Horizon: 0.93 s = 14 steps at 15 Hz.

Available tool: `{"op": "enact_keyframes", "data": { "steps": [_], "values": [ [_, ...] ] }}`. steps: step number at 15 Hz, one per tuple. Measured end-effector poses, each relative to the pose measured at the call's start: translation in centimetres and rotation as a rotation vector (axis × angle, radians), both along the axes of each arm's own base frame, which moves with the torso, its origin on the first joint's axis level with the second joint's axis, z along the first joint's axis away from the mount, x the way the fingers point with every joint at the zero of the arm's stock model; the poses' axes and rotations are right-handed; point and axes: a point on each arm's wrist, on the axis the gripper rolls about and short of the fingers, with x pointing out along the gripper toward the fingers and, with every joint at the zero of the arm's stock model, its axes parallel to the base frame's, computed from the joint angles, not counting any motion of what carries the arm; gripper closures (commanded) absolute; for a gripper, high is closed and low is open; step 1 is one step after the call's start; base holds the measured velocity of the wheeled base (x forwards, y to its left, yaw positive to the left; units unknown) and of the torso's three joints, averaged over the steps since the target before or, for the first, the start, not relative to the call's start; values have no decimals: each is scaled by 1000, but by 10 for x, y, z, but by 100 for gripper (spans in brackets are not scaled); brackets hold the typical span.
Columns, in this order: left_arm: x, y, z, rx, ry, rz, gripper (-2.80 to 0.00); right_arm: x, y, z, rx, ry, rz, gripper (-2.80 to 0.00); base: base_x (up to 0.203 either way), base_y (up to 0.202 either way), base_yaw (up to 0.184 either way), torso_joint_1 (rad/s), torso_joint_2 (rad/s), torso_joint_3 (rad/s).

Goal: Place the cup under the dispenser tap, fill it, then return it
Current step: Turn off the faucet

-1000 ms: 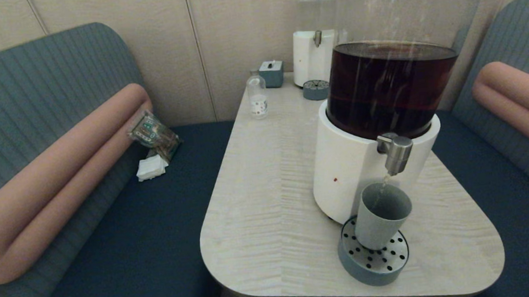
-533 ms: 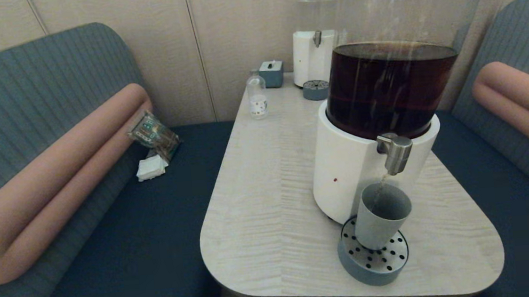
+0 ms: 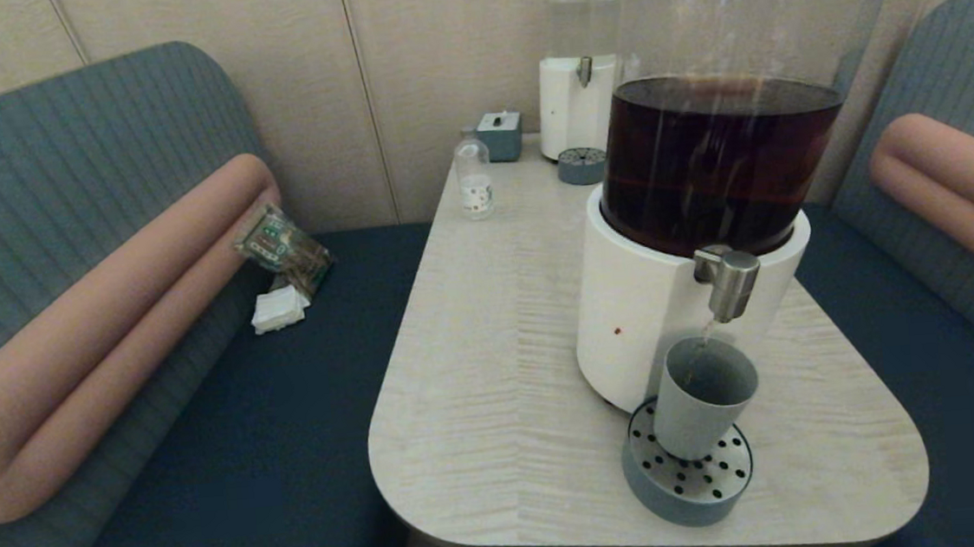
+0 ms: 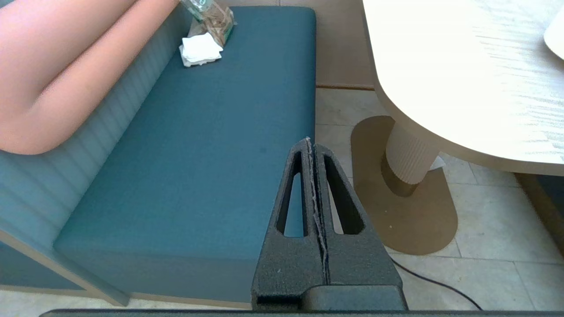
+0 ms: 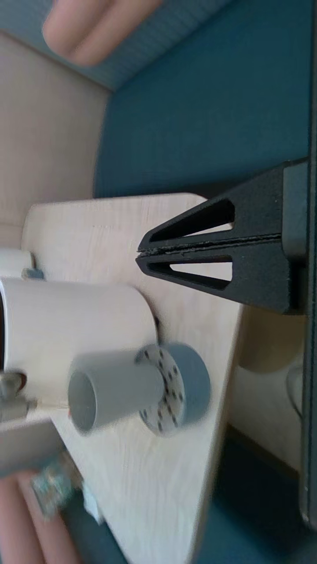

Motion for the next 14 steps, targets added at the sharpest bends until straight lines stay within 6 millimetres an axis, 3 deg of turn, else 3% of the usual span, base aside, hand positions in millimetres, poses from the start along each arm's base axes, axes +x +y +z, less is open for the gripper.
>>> {"op": "enact_keyframes", "data": {
  "steps": [4, 10, 14],
  "values": [
    [0, 0, 0, 0, 0, 1, 0, 17, 0, -26, -58, -72, -34, 0, 0, 0, 0, 0, 0, 0],
    [0, 0, 0, 1, 0, 0, 0, 23, 0, -51, -57, 138, -27, 0, 0, 0, 0, 0, 0, 0],
    [0, 0, 0, -1, 0, 0, 0, 23, -1, -57, -50, 198, -33, 0, 0, 0, 0, 0, 0, 0]
  ]
}}
